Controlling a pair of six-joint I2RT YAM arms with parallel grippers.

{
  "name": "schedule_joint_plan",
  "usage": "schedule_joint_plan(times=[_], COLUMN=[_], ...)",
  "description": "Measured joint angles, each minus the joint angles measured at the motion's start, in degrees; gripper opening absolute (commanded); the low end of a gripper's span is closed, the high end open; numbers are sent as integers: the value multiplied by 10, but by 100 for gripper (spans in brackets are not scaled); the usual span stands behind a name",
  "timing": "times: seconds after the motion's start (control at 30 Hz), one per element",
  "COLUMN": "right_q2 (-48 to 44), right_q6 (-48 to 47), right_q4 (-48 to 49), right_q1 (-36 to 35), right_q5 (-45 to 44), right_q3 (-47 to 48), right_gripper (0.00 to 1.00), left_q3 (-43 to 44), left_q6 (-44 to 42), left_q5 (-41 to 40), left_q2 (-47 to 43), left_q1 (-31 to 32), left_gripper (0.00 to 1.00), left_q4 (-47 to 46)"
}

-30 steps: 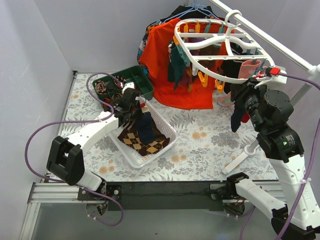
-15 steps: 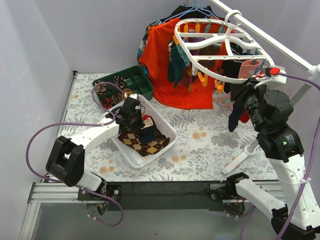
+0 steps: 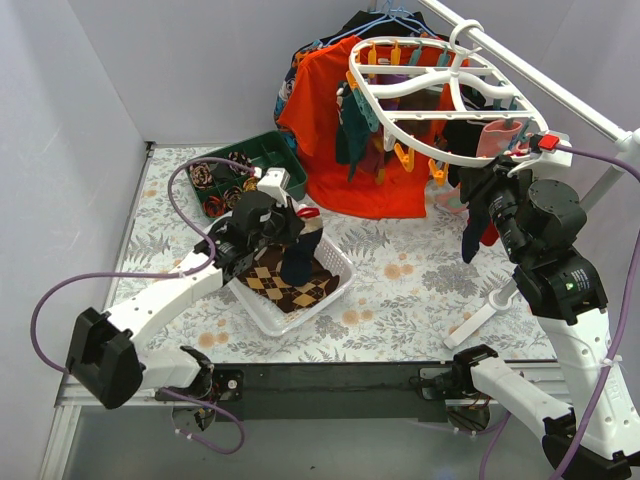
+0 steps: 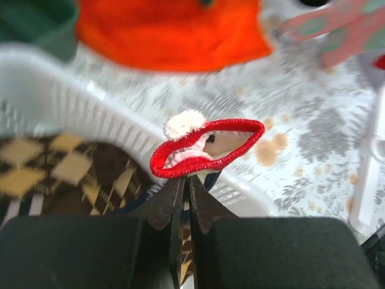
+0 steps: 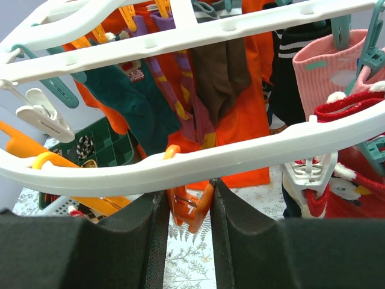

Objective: Clip the socks to the hanger
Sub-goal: Pick up the sock from the bin, then clamp the sock onto the hanger.

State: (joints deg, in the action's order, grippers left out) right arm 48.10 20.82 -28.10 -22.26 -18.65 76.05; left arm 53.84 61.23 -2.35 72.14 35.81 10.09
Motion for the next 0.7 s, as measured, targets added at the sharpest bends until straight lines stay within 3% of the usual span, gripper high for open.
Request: schedule_joint_plan(times=[0.13,0.33,0.7], right_q2=[0,0,-2], right_q6=[0,-1,-8], right_q4=[0,4,12], right_q1=[0,0,0], right_q5=[6,14,33], right_q3=[0,0,0], right_gripper=[1,1,1], left_q3=[18,103,234], left_q6=[-91,-184,-183], left_q5=[20,63,91], left_q2=[-39,-5,161], left_q1=[40,103,175], left_gripper=[0,0,0], left_q4=[-61,-128,-160])
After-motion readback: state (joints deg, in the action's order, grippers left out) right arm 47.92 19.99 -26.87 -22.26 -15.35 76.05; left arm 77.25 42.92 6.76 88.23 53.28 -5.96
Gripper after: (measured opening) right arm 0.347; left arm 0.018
